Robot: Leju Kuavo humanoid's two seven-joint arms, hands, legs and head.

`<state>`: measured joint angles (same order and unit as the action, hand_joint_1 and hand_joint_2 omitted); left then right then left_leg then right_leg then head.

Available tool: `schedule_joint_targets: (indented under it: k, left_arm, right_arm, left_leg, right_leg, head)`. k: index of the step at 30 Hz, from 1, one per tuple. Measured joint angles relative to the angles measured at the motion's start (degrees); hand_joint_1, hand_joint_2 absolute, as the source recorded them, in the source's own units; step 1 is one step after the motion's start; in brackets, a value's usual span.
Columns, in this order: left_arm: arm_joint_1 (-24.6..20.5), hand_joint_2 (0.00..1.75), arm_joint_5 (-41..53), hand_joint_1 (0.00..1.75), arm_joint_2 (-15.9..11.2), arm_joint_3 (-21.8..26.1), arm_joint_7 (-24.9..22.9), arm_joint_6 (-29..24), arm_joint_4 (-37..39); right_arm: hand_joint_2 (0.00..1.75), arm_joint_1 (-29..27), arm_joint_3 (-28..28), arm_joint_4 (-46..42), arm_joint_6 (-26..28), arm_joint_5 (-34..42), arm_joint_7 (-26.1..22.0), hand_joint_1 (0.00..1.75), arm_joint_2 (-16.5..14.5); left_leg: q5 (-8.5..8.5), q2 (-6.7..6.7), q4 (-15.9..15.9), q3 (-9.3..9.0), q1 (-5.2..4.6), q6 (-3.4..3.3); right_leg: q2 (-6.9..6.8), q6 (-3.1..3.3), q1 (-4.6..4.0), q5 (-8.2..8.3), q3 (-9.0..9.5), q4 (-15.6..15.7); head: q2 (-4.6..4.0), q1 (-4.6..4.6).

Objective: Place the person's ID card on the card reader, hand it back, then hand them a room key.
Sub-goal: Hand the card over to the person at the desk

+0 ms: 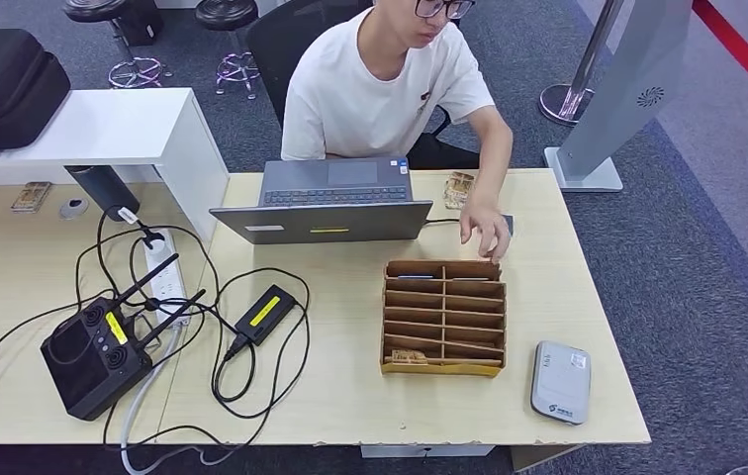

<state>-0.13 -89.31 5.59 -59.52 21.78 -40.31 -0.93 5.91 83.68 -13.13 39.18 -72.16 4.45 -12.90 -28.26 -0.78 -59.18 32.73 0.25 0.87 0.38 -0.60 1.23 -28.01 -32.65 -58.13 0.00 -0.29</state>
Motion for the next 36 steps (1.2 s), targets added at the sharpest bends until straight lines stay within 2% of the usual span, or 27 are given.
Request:
schedule_joint_targets:
  k: [7,8,10,12,13,16,19,21,23,26,28,31,36]
  left_arm:
    - [-1.05,1.75,0.79,0.0,1.24,0.0,-4.12,1.39,0.01]
    - [-1.26,1.75,0.61,0.0,1.54,0.03,-5.45,3.95,-0.1]
    - [-1.47,1.75,0.17,0.0,1.71,0.57,-8.85,13.25,-0.63]
    - [-1.64,1.75,-0.03,0.0,1.78,2.95,-11.33,22.24,-1.42]
    - [-1.8,1.75,-0.03,0.0,1.89,4.77,-11.97,24.95,-1.76]
    - [-1.93,1.75,0.01,0.0,2.09,8.99,-13.31,29.16,-2.15]
    - [-1.76,1.75,0.04,0.0,1.95,10.53,-14.13,31.05,-2.16]
    - [-1.79,1.75,0.22,0.0,2.02,11.16,-13.56,29.75,-2.16]
    - [-2.18,1.75,1.08,0.0,2.39,11.43,-12.35,25.19,-2.16]
    - [-3.04,1.75,3.91,0.0,2.79,11.44,-7.95,11.34,-2.04]
    - [-3.09,1.75,4.23,0.0,2.45,11.4,-2.32,3.66,-1.55]
    - [-2.12,1.75,3.32,0.0,0.92,11.02,4.83,0.53,-0.85]
    - [-1.4,1.75,0.46,0.0,-1.64,7.08,3.93,0.05,-0.28]
  right_arm:
    - [1.75,-0.02,-0.84,0.1,-0.52,-0.83,-0.73,0.0,-0.38]
    - [1.75,-0.03,-1.11,0.15,-2.01,-1.01,-1.29,0.0,-0.42]
    - [1.75,-0.05,-1.67,0.31,-7.18,-1.08,-2.64,0.0,-0.43]
    - [1.75,-0.1,-2.05,0.55,-14.13,-0.85,-3.63,0.0,-0.4]
    - [1.75,-0.11,-2.18,0.7,-17.38,-0.75,-4.0,0.0,-0.38]
    - [1.75,-0.25,-2.78,1.1,-24.2,-1.07,-4.72,0.0,-0.38]
    - [1.75,-0.51,-3.49,1.31,-27.59,-1.66,-4.54,0.0,-0.39]
    - [1.75,-0.59,-3.87,1.33,-25.82,-2.01,-3.75,0.0,-0.43]
    - [1.75,-0.62,-4.2,1.29,-19.7,-2.51,-1.64,0.0,-0.49]
    - [1.75,-0.56,-4.43,1.14,-6.14,-2.17,1.93,0.0,-0.78]
    - [1.75,-0.6,-4.42,0.72,-1.14,-1.65,2.84,0.0,-0.86]
    - [1.75,-0.58,-4.41,0.29,0.47,-1.62,4.13,0.0,-0.71]
    - [1.75,-0.44,-4.45,0.32,0.27,-2.69,5.4,0.0,-0.44]
  left_leg:
    - [0.01,0.0,-0.01,-0.04,-0.03,-0.01]
    - [0.01,0.01,-0.01,-0.05,-0.03,-0.01]
    - [0.01,0.04,-0.01,-0.07,-0.03,-0.01]
    - [0.01,-0.03,-0.01,-0.06,-0.06,-0.01]
    - [0.01,-0.09,-0.02,-0.07,-0.07,-0.01]
    - [0.02,-0.16,-0.01,-0.1,-0.13,-0.02]
    - [0.02,-0.17,-0.01,-0.08,-0.14,-0.02]
    - [0.02,-0.16,0.0,-0.08,-0.14,-0.02]
    - [0.02,-0.16,0.0,-0.06,-0.13,-0.03]
    - [0.02,-0.08,-0.01,-0.04,-0.09,-0.02]
    - [0.01,-0.03,-0.01,-0.03,-0.08,-0.02]
    - [0.0,0.0,-0.01,-0.05,-0.05,-0.01]
    - [0.01,-0.02,0.01,-0.06,0.0,0.01]
  right_leg:
    - [0.0,-0.01,0.02,0.01,0.04,0.0]
    - [0.01,-0.01,0.03,0.02,0.05,0.01]
    - [0.03,-0.02,0.03,0.02,0.05,0.01]
    - [0.0,-0.02,0.04,0.02,0.05,0.01]
    - [-0.03,-0.02,0.05,0.02,0.07,0.01]
    - [-0.02,-0.02,0.08,0.01,0.06,0.0]
    - [-0.02,-0.01,0.1,0.01,0.03,0.0]
    - [-0.02,-0.02,0.12,0.0,0.03,0.0]
    - [-0.04,-0.03,0.13,0.0,0.05,0.0]
    - [-0.02,-0.04,0.08,0.01,0.08,0.01]
    - [0.01,-0.04,0.07,0.02,0.08,0.01]
    - [0.02,-0.03,0.05,0.01,0.06,0.0]
    - [0.0,0.0,0.0,0.0,0.05,-0.03]
  head:
    - [0.0,-0.02]
    - [0.0,-0.01]
    - [0.0,-0.02]
    - [0.0,-0.02]
    - [0.0,-0.01]
    - [0.0,-0.07]
    - [0.0,-0.08]
    - [0.0,-0.08]
    - [0.0,-0.05]
    - [0.0,-0.03]
    - [0.0,-0.01]
    - [0.0,0.01]
    - [0.0,-0.01]
